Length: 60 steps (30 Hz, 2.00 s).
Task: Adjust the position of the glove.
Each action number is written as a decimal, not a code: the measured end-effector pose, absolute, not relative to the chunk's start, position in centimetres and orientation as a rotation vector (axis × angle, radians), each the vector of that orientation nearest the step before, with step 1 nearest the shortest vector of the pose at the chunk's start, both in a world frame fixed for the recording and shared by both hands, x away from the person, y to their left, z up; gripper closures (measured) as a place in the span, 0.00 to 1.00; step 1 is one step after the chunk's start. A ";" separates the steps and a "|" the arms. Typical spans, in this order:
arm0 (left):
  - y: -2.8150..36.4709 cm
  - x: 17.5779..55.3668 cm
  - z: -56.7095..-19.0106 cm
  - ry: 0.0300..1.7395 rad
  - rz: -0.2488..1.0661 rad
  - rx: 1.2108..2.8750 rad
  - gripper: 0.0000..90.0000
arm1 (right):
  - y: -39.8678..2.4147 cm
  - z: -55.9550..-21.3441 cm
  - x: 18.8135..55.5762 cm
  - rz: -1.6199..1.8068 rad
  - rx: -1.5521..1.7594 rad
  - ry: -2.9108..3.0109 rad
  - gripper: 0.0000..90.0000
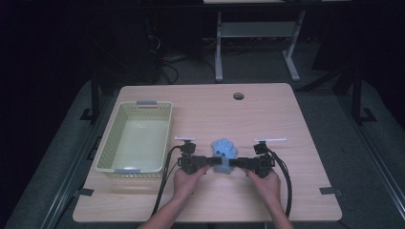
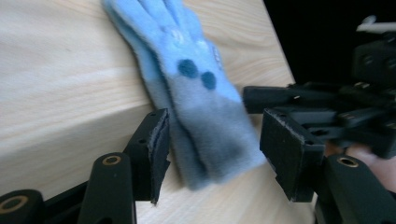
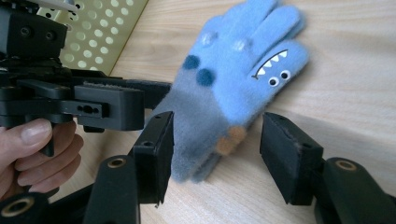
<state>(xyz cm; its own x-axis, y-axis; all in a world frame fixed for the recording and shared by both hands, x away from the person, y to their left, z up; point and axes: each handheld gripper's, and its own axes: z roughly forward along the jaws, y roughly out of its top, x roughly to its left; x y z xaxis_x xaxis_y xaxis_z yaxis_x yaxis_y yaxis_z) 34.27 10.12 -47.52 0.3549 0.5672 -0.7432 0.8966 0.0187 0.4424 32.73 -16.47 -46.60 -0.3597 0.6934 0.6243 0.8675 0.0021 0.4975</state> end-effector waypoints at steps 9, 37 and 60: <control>10.3 34.6 -48.0 1.344 -0.436 1.656 0.56 | -16.4 -47.1 32.9 -1.277 -1.671 -2.027 0.51; 10.0 34.6 -48.4 1.347 -0.447 1.675 0.64 | -15.7 -47.8 33.3 -1.267 -1.683 -1.963 0.62; 10.0 35.0 -49.3 1.323 -0.502 1.646 0.76 | -15.2 -48.3 33.3 -1.306 -1.675 -1.935 0.78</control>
<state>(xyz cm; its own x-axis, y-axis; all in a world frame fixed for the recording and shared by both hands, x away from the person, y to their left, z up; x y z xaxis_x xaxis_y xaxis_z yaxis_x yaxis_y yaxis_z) 35.01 9.99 -49.26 0.3352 0.5323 -0.7774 0.9140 0.0166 0.4054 33.28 -15.17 -48.35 -0.2968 0.6507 0.6989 0.8916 -0.0733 0.4469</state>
